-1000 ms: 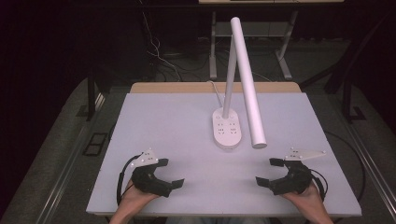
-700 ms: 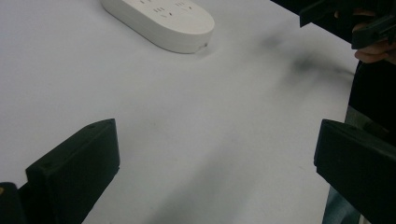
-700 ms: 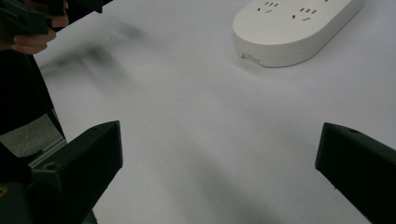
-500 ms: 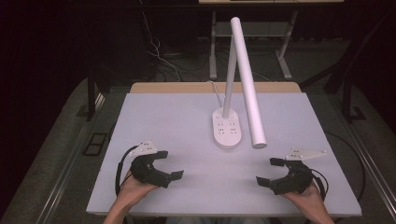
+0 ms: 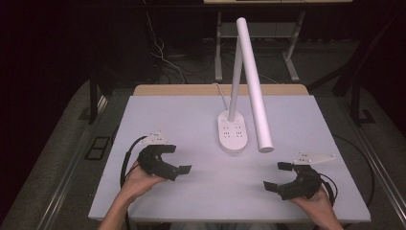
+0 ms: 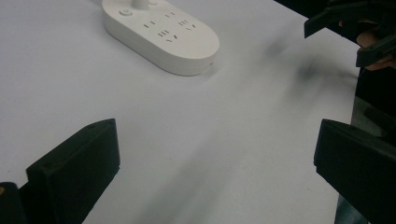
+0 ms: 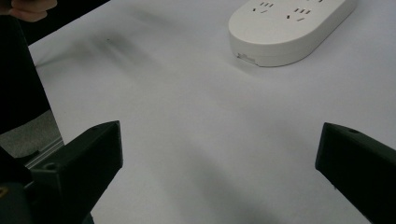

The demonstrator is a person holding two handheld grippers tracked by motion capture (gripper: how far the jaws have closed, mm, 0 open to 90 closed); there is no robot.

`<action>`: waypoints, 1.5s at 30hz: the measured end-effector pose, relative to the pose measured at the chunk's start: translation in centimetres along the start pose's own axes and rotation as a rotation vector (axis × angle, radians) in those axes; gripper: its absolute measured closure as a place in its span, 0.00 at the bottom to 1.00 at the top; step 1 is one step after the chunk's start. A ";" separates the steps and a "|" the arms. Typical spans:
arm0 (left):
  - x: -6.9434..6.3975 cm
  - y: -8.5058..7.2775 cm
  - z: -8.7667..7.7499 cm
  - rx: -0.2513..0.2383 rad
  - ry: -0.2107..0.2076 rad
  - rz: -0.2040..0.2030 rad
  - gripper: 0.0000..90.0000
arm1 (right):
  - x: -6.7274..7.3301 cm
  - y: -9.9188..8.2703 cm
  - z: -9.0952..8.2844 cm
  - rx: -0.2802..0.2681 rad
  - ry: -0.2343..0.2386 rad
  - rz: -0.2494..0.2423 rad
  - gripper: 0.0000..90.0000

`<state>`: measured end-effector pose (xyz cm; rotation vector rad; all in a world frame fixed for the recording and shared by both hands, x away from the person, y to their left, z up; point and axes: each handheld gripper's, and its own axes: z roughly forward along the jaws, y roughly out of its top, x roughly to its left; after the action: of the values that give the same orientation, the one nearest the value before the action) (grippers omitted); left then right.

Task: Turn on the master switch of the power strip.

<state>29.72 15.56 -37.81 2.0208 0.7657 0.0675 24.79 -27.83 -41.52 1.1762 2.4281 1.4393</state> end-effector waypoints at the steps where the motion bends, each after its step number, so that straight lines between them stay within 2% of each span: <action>1: 0.1 0.1 0.1 0.008 -0.001 0.001 0.00 | 0.0 0.0 0.0 0.001 -0.001 -0.001 0.00; 12: 0.9 1.9 0.8 0.041 -0.003 0.011 0.00 | -0.1 0.0 -0.1 0.001 -0.003 -0.003 0.00; 18: 1.2 2.9 1.2 0.064 -0.006 0.032 0.00 | -0.1 0.0 -0.1 0.002 -0.005 -0.002 0.00; 32: 2.0 5.2 2.8 0.073 -0.013 0.053 0.00 | -0.3 -0.2 -0.4 -0.001 -0.011 0.003 0.00; 45: 2.4 6.6 4.0 0.107 -0.007 0.067 0.00 | -0.2 -0.2 -0.4 0.001 -0.012 0.002 0.00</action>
<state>36.23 11.50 -35.40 2.1476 0.7101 0.0597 24.65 -28.29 -41.55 1.1844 2.4206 1.4270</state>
